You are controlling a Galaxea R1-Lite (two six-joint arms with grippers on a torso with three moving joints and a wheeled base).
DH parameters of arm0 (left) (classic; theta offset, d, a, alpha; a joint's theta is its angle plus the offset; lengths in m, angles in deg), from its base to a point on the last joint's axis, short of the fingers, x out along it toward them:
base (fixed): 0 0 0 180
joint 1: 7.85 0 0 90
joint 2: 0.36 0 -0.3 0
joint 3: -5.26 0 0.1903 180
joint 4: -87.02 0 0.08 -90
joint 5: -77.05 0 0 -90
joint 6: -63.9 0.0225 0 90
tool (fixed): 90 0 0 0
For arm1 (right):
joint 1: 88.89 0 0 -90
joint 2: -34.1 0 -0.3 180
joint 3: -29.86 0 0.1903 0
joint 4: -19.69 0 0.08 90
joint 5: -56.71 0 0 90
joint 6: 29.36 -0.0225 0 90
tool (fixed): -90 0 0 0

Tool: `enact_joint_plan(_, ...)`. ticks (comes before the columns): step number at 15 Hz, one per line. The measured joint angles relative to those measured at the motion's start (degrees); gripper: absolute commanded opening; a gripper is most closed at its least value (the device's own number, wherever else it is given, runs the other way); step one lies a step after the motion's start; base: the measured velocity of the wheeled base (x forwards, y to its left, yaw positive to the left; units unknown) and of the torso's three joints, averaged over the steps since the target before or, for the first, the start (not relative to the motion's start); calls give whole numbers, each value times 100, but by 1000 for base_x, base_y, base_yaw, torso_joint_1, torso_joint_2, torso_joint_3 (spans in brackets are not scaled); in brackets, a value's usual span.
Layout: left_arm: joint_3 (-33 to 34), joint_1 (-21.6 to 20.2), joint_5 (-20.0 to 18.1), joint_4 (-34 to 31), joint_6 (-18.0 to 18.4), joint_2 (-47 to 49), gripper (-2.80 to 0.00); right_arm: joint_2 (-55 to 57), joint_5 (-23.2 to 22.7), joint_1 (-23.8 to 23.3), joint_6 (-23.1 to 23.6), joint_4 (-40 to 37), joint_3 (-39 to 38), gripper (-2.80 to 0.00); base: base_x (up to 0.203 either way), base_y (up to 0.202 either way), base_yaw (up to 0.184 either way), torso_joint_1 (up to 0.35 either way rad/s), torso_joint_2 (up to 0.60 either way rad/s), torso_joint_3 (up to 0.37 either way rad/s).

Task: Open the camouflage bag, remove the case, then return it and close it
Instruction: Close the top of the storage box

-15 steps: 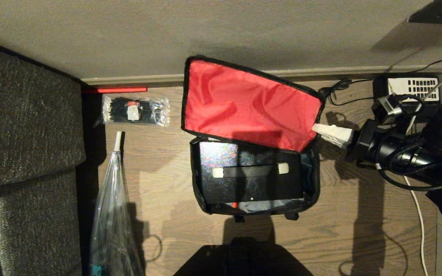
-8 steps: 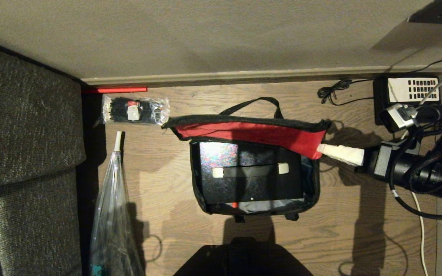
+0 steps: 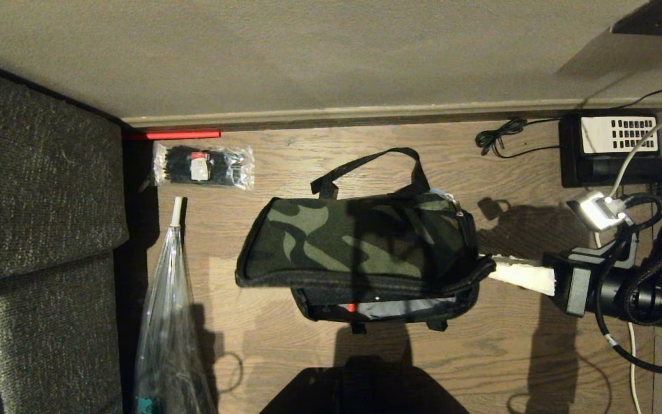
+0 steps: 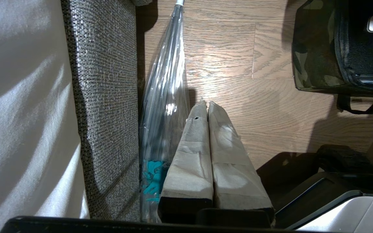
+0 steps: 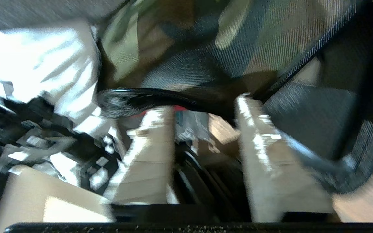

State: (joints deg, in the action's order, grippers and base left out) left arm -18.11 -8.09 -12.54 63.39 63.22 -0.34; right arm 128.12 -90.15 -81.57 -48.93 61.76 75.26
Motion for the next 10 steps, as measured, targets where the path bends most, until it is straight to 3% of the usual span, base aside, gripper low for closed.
enact_joint_plan(6, 0, 0, 0, 0, 0, 0, -280, -339, -25, -80, 400, -864, -433, 0, 0, 0, 0, 0, 0, 0)
enact_joint_plan(10, 0, 0, -1, 1, 1, 0, -280, -898, -25, -83, 1444, -2074, -893, 0, 0, 0, 0, 0, 0, 0)
